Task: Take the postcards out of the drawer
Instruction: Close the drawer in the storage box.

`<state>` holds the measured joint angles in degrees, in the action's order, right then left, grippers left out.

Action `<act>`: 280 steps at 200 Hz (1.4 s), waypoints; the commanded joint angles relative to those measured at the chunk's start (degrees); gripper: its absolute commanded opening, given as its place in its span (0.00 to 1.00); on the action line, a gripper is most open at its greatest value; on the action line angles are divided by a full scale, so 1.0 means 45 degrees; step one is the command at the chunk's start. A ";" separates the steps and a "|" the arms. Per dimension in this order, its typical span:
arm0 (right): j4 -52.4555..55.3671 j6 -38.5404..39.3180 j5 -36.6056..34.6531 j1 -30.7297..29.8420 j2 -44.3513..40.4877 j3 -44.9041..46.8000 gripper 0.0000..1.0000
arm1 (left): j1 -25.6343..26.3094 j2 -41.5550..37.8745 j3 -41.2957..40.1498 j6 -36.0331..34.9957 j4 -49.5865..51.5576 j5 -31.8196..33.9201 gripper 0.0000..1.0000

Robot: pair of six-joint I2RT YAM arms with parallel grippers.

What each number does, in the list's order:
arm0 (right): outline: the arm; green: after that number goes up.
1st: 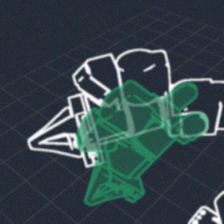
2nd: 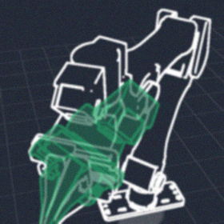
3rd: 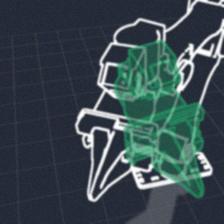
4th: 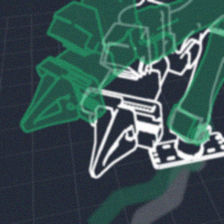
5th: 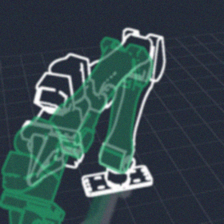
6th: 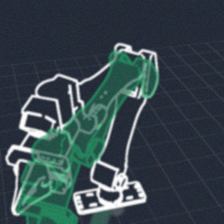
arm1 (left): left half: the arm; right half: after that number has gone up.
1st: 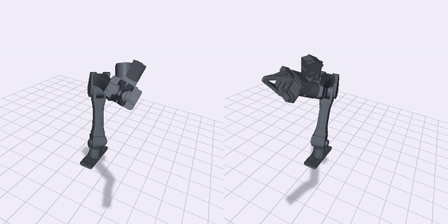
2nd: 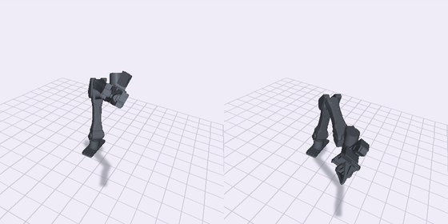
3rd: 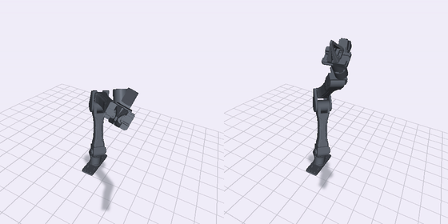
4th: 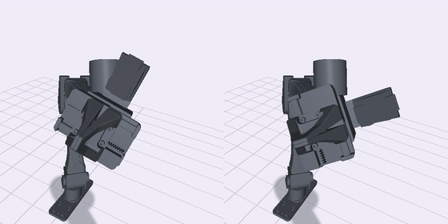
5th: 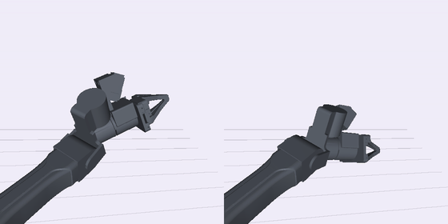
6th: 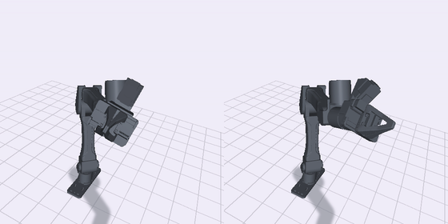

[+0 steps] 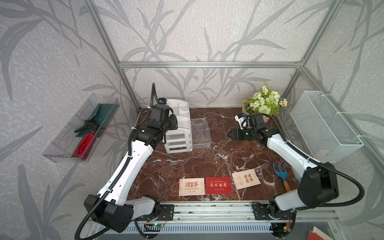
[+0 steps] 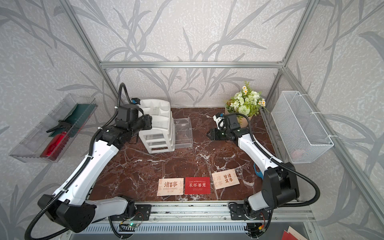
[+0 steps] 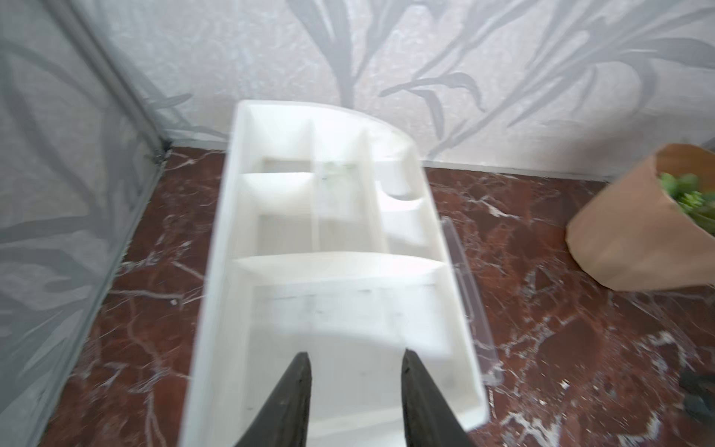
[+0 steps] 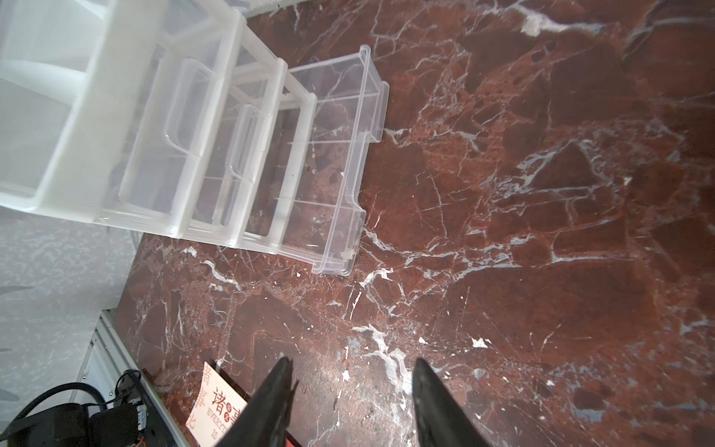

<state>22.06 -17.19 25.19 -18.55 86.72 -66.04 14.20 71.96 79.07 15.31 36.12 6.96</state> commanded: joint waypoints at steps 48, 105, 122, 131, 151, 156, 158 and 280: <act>-0.0962 -0.0086 -0.0778 -0.0487 0.2555 -0.1264 0.44 | -0.2759 0.0468 0.0499 -0.0734 0.0269 -0.1677 0.39; -0.1030 -0.0105 -0.0930 -0.0858 0.5195 -0.2977 0.37 | -0.3223 0.1260 0.0314 -0.0649 -0.0357 -0.2397 0.37; -0.0984 -0.0157 -0.0909 -0.0918 0.6005 -0.3533 0.36 | -0.3215 0.1464 0.0334 -0.0612 -0.0501 -0.2550 0.37; -0.0974 -0.0181 -0.0942 -0.0937 0.6378 -0.3780 0.35 | -0.3233 0.1592 0.0366 -0.0603 -0.0535 -0.2601 0.36; -0.1044 -0.0281 -0.1027 -0.0937 0.7036 -0.4249 0.35 | -0.3223 0.1834 0.0427 -0.0619 -0.0568 -0.2650 0.34; -0.1050 -0.0299 -0.1046 -0.0936 0.7189 -0.4376 0.35 | -0.3232 0.1892 0.0438 -0.0621 -0.0568 -0.2659 0.33; -0.1020 -0.0315 -0.1047 -0.0937 0.7261 -0.4423 0.35 | -0.3233 0.1907 0.0447 -0.0617 -0.0581 -0.2670 0.32; -0.2040 -0.1492 0.1021 -0.1672 1.0106 -0.7254 0.33 | -0.3170 0.2926 0.0177 0.0107 -0.1723 -0.4317 0.23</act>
<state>15.53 -21.37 25.12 -24.77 129.91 -95.64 -0.08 83.48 80.20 14.63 30.74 -9.19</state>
